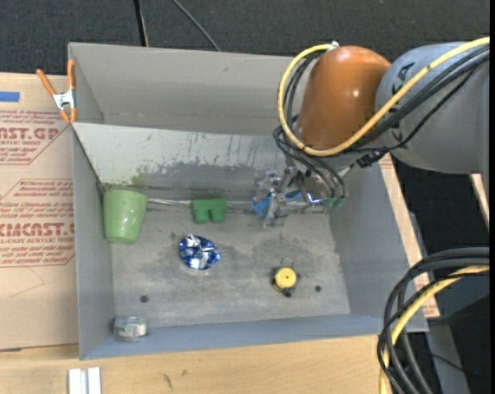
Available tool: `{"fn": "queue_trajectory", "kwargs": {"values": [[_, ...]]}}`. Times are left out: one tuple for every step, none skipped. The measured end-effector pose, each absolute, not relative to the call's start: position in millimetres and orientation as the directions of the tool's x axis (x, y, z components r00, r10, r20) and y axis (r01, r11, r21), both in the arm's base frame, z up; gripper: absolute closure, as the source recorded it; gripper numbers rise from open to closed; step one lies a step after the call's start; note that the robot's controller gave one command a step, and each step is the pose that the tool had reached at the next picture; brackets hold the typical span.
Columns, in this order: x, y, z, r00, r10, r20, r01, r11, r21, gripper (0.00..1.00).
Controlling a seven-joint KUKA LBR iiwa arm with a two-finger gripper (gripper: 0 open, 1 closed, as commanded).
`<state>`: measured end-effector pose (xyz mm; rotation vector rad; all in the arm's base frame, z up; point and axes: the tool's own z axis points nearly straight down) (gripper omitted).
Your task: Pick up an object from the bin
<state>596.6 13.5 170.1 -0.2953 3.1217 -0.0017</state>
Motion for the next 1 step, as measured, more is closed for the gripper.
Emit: {"fn": "queue_trajectory", "kwargs": {"values": [[597.9, 13.8, 201.8, -0.982, -0.188, -0.006, -0.188, 0.982, -0.002, 1.00]]}}
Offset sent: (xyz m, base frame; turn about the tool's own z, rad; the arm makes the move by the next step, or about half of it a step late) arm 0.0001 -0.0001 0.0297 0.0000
